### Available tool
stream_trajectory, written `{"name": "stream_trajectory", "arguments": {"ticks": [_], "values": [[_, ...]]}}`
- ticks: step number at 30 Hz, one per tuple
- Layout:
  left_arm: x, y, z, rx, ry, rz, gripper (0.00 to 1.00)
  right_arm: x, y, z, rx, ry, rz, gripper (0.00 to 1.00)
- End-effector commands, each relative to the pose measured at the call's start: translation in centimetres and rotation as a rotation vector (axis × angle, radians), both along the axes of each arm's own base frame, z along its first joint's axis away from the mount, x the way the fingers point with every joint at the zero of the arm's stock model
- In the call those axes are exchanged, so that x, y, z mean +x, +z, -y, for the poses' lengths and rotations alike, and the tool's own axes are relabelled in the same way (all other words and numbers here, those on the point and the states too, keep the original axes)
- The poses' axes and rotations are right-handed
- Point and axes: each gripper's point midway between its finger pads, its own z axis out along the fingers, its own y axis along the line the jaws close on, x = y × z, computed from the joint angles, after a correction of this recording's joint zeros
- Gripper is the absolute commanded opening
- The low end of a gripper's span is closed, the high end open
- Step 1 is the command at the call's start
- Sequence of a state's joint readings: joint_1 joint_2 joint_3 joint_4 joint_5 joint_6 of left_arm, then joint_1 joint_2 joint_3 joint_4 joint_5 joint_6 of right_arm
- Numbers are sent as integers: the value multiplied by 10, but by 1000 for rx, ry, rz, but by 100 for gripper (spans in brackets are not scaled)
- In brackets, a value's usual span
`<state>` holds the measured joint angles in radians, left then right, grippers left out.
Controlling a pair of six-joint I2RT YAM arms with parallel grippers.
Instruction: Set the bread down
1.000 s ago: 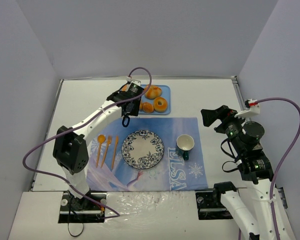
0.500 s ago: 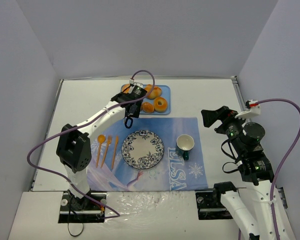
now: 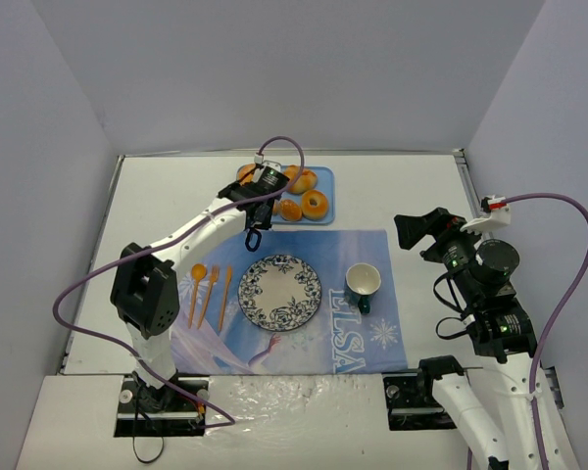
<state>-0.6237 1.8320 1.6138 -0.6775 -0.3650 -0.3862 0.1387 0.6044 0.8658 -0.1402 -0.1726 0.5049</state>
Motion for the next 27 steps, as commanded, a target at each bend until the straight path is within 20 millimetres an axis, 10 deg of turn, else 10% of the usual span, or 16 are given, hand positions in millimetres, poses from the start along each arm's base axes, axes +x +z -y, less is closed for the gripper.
{"name": "stream_trajectory", "arguments": {"ticks": [1, 15, 27], "values": [[9, 72, 3, -57, 15, 169, 0, 5, 16, 3, 3, -18, 61, 100], [-7, 116, 5, -42, -32, 237, 0, 7, 12, 3, -1, -21, 49, 100], [-62, 130, 15, -72, -150, 195, 0, 13, 13, 5, -13, -32, 48, 100]]}}
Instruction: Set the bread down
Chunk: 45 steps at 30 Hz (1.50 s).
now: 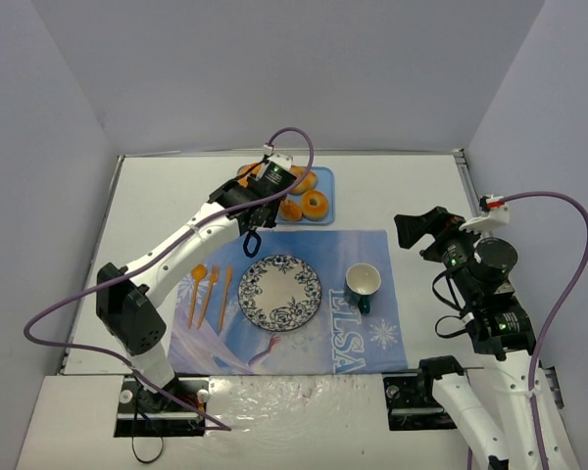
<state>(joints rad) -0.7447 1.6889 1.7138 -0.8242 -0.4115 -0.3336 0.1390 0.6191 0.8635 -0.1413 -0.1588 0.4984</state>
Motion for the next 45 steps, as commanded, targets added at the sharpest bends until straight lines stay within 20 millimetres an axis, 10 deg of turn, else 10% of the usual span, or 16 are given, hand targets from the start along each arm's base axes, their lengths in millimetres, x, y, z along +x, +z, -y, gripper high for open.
{"name": "stream_trajectory", "arguments": {"ticks": [1, 23, 45], "values": [[-29, 52, -6, -97, -36, 90, 0, 9, 18, 3, -5, -20, 65, 100], [-180, 16, -19, -189, -307, -107, 0, 20, 3, 7, -21, -48, 40, 100], [-210, -36, 7, -173, -371, -212, 0, 22, -3, 9, -31, -56, 27, 100]]}}
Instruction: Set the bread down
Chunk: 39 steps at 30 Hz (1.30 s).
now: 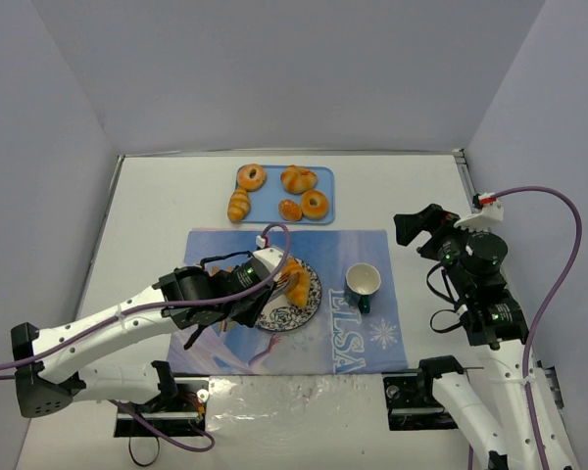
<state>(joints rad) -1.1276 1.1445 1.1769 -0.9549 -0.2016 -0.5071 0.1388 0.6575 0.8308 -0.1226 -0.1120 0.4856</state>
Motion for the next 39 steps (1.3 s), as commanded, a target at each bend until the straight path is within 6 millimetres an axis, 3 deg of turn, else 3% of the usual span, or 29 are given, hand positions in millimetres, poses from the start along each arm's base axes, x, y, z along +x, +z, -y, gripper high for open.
{"name": "stream_trajectory", "arguments": {"ticks": [1, 6, 9, 14, 17, 27, 34, 39], "values": [[3, 5, 17, -64, 9, 18, 0, 10, 17, 1, -5, -10, 75, 100], [0, 0, 17, -56, 12, 4, 1, 9, 17, 1, -3, -10, 75, 100], [-1, -3, 15, -47, 15, 1, 8, 9, 17, 1, -1, -10, 76, 100], [-2, -2, 13, -51, 19, 3, 32, 8, 18, 0, -3, -5, 78, 100], [-1, 2, 12, -58, 22, 11, 38, 9, 18, 1, -2, -7, 76, 100], [2, 16, 8, -77, 37, 44, 41, 10, 20, 0, -3, -4, 80, 100], [9, 52, -4, -149, 86, 126, 41, 9, 20, 1, -9, -4, 81, 100], [25, 70, -19, -122, 153, 200, 42, 9, 19, 1, -8, -4, 78, 100]]}}
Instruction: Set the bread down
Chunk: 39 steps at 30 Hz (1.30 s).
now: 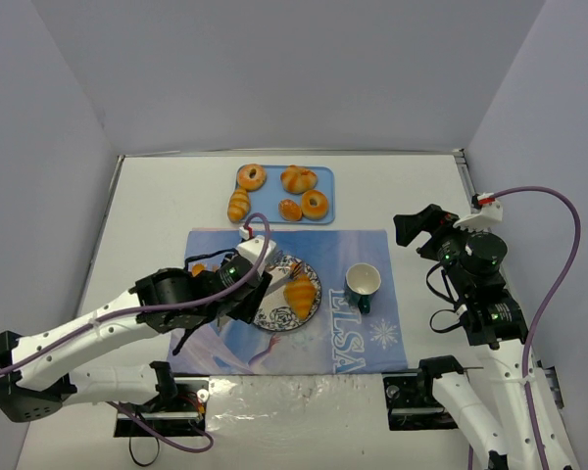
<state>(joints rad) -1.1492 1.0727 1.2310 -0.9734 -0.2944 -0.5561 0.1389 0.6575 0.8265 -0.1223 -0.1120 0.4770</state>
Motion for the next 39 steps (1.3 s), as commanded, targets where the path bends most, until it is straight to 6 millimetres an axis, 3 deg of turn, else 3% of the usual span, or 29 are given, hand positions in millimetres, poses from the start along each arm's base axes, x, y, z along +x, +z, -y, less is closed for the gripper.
{"name": "stream_trajectory", "arguments": {"ticks": [1, 4, 6, 7, 15, 17, 22, 26, 28, 31, 34, 39], "values": [[24, 35, -14, -25, 104, 106, 42, 9, 20, 0, 1, -5, 80, 100], [39, 44, -19, -40, 143, 117, 42, 10, 20, -1, 4, 0, 81, 100], [67, 50, -38, -37, 224, 124, 42, 10, 23, -2, 3, 5, 85, 100], [71, 52, -37, -40, 215, 126, 42, 10, 23, -2, 4, 6, 86, 100], [181, 76, -120, -83, 568, 195, 42, 11, 29, -6, 11, 29, 95, 100], [202, 74, -131, -82, 616, 196, 42, 11, 31, -7, 13, 33, 97, 100], [253, 52, -182, -59, 786, 172, 42, 10, 37, -12, 23, 58, 104, 100], [288, 16, -218, -24, 884, 120, 41, 12, 37, -14, 26, 66, 98, 100], [298, 5, -234, -11, 925, 112, 41, 13, 38, -14, 23, 67, 98, 100], [312, -27, -260, 9, 989, 60, 41, 13, 38, -13, 21, 64, 96, 100], [325, -65, -274, 37, 1029, -7, 40, 13, 36, -13, 18, 61, 92, 100], [333, -102, -280, 39, 1054, -79, 39, 14, 30, -12, 14, 61, 78, 100]]}}
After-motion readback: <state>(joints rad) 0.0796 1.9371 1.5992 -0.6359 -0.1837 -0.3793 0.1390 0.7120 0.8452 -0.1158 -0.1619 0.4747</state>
